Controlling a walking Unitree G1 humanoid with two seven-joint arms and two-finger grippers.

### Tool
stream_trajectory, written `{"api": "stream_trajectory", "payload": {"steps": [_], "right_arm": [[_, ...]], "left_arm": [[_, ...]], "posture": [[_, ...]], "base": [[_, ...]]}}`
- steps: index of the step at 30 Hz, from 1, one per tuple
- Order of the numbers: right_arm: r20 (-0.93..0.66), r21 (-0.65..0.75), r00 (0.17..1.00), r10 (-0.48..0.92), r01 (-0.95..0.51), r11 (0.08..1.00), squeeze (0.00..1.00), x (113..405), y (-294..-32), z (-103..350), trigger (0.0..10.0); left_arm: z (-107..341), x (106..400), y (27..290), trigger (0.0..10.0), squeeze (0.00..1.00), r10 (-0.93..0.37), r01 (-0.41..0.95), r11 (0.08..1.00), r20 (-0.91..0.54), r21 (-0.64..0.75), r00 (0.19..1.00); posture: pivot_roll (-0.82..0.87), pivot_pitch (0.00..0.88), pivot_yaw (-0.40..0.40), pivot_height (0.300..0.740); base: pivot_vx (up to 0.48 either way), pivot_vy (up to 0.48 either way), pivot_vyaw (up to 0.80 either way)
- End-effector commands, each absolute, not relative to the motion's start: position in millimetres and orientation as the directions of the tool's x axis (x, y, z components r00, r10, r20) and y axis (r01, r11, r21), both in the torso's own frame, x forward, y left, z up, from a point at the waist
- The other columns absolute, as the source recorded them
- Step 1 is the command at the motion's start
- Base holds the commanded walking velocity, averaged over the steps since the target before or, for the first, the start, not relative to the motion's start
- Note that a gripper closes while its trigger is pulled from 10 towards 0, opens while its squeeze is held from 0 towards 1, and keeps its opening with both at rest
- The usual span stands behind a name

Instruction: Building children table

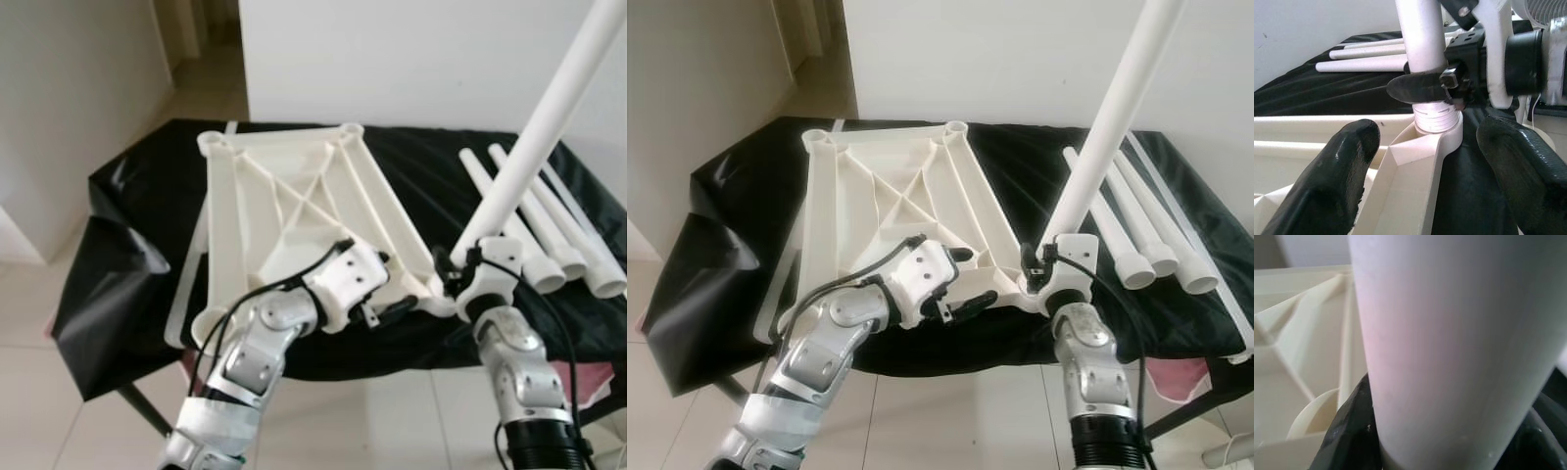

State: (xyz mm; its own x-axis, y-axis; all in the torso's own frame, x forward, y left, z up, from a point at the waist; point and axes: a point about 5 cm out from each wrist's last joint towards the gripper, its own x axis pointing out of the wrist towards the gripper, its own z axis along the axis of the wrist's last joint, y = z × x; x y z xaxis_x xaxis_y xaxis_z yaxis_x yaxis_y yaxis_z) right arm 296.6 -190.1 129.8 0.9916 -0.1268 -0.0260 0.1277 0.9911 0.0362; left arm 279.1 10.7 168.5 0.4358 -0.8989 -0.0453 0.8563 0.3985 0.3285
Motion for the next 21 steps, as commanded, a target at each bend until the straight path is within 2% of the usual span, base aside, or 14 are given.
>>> {"api": "stream_trajectory", "payload": {"steps": [1,2,3,6,12,21], "right_arm": [[-0.160,0.031,0.967,-0.197,0.205,0.978,0.00,290,-194,104,10.0],[-0.164,0.037,0.950,-0.264,0.274,0.961,0.00,289,-192,103,10.0],[-0.164,0.037,0.950,-0.264,0.274,0.961,0.00,289,-192,103,10.0],[-0.194,0.091,0.882,-0.431,0.453,0.887,0.00,285,-187,98,10.0],[-0.195,0.111,0.880,-0.433,0.458,0.882,0.00,288,-176,100,10.0],[-0.165,0.093,0.884,-0.438,0.456,0.885,0.00,289,-174,106,10.0]], "left_arm": [[172,280,9,10.0,0.00,-0.887,0.842,0.427,-0.025,0.331,0.460],[172,280,8,10.0,0.00,-0.888,0.842,0.425,-0.025,0.331,0.459],[172,280,8,10.0,0.00,-0.888,0.842,0.425,-0.025,0.331,0.459],[172,280,7,10.0,0.00,-0.890,0.843,0.424,-0.023,0.331,0.456],[173,281,6,10.0,0.00,-0.891,0.844,0.422,-0.022,0.331,0.454],[175,283,7,10.0,0.00,-0.890,0.841,0.423,-0.021,0.338,0.456]], "posture": [[-0.07,0.000,-0.029,0.740],[-0.07,0.000,-0.029,0.740],[-0.07,0.000,-0.029,0.740],[-0.06,0.000,-0.028,0.740],[-0.06,0.000,-0.022,0.740],[-0.07,0.000,-0.014,0.740]], "base": [[0.000,0.000,0.00],[0.000,0.000,0.00],[0.000,0.000,0.00],[0.000,0.000,0.00],[0.000,0.000,0.00],[0.000,0.000,0.00]]}}
